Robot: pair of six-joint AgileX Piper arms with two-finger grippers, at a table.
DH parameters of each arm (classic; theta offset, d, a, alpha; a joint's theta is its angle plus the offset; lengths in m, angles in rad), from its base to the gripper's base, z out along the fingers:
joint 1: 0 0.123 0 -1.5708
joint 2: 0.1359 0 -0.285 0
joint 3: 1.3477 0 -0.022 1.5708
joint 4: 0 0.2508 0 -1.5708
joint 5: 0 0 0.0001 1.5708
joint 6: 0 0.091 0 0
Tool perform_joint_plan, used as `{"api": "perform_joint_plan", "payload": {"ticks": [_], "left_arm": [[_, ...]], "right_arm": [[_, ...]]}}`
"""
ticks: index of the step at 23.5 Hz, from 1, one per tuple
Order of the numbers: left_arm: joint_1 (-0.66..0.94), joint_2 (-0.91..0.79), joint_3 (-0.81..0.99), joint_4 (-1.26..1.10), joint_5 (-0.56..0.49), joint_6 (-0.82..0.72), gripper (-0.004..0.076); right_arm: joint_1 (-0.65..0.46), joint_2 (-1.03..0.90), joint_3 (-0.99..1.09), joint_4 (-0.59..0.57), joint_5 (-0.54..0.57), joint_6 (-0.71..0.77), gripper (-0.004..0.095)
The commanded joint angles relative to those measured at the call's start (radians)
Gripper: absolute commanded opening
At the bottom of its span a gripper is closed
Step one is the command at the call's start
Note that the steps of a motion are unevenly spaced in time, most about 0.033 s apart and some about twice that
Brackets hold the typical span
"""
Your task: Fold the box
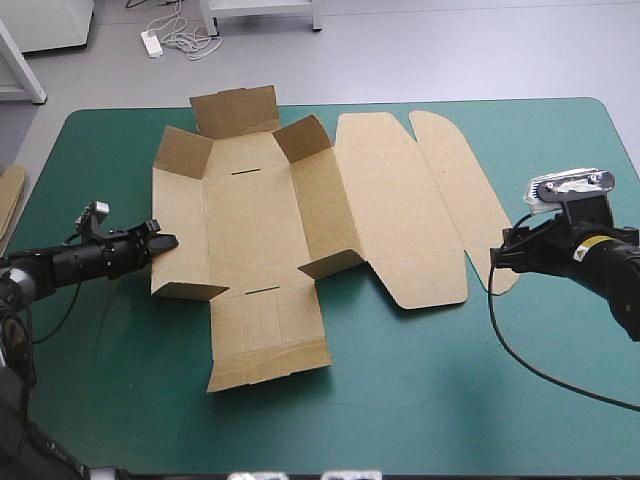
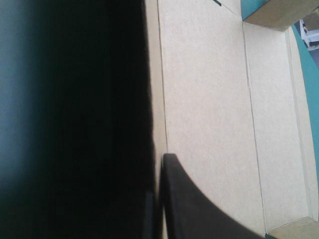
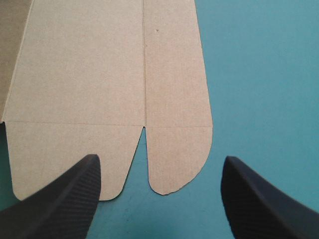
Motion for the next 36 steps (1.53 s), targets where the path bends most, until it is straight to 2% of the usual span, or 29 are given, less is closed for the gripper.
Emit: {"api": "perform_joint_plan", "payload": {"ticks": [1, 6, 11, 14, 18, 22, 28, 33, 36], "left_arm": [[-0.018, -0.032, -0.104, 0.144, 0.104, -0.050, -0.0008], [-0.127, -0.030, -0.319, 0.362, 0.218, -0.082, -0.0008], [-0.273, -0.030, -0.544, 0.620, 0.211, -0.060, -0.0008], [-0.370, -0.030, -0.692, 0.766, 0.146, -0.018, -0.0008], [-0.459, -0.030, -0.795, 0.823, 0.048, 0.134, -0.0008], [-0.551, -0.020, -0.838, 0.903, -0.048, 0.194, -0.0003], [-0.698, 0.057, -0.913, 1.068, -0.068, 0.382, 0.0012], [-0.768, 0.087, -0.929, 1.050, -0.132, 0.486, 0.0012], [-0.781, 0.085, -0.962, 1.021, -0.129, 0.517, 0.0012]], "right_arm": [[-0.009, -0.010, -0.036, -0.004, -0.048, -0.015, 0.0644], [-0.009, -0.010, -0.036, -0.004, -0.047, -0.035, 0.0644], [-0.009, -0.010, -0.036, -0.004, -0.043, -0.037, 0.0644], [-0.009, -0.010, -0.036, -0.004, -0.048, -0.037, 0.0644], [-0.009, -0.010, -0.036, -0.004, -0.057, -0.037, 0.0644], [-0.009, -0.010, -0.036, -0.004, -0.066, -0.037, 0.0644], [-0.009, -0.010, -0.036, -0.006, -0.063, -0.037, 0.0644], [-0.009, -0.023, -0.036, -0.086, -0.001, -0.005, 0.0644], [-0.009, -0.043, -0.036, -0.117, 0.024, 0.027, 0.0644]]}}
